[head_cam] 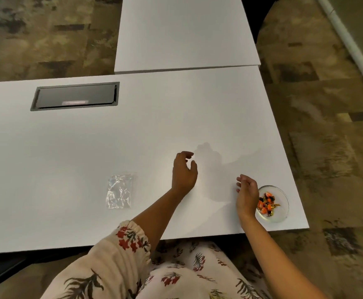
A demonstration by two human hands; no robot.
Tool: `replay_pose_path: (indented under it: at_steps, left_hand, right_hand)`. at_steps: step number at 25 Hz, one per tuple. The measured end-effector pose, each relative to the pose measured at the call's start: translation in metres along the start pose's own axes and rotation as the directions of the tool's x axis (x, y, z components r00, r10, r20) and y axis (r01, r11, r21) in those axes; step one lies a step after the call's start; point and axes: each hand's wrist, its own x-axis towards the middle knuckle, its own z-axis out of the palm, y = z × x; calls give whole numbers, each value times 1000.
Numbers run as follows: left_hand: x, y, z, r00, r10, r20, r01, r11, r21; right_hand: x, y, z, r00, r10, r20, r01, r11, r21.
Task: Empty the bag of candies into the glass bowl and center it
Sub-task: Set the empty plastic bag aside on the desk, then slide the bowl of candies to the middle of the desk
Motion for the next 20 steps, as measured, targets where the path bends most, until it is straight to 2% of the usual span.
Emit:
replay_pose_path:
  at_steps: [4, 6, 12, 16, 20]
  left_hand:
    - [-6, 20, 36, 981, -32, 192, 45, 997, -68]
    - [-11, 31, 55, 939, -59, 338, 87, 994, -69]
    - [-27, 58, 100, 804, -118, 583, 136, 991, 13]
    - [-36, 65, 129, 731, -259, 632, 296, 954, 48]
    - [-53, 56, 155, 615, -384, 689, 529, 849, 0]
  right_hand:
    - [20, 0, -37, 988, -73, -138, 71, 997, -18]
    - [32, 2, -61, 965, -61, -256, 53, 998, -38]
    - [56, 17, -105, 877, 40, -479, -54, 998, -15]
    - [63, 34, -123, 876, 160, -454, -140, 987, 78]
    - [63, 36, -121, 901, 350, -258, -255, 906, 338]
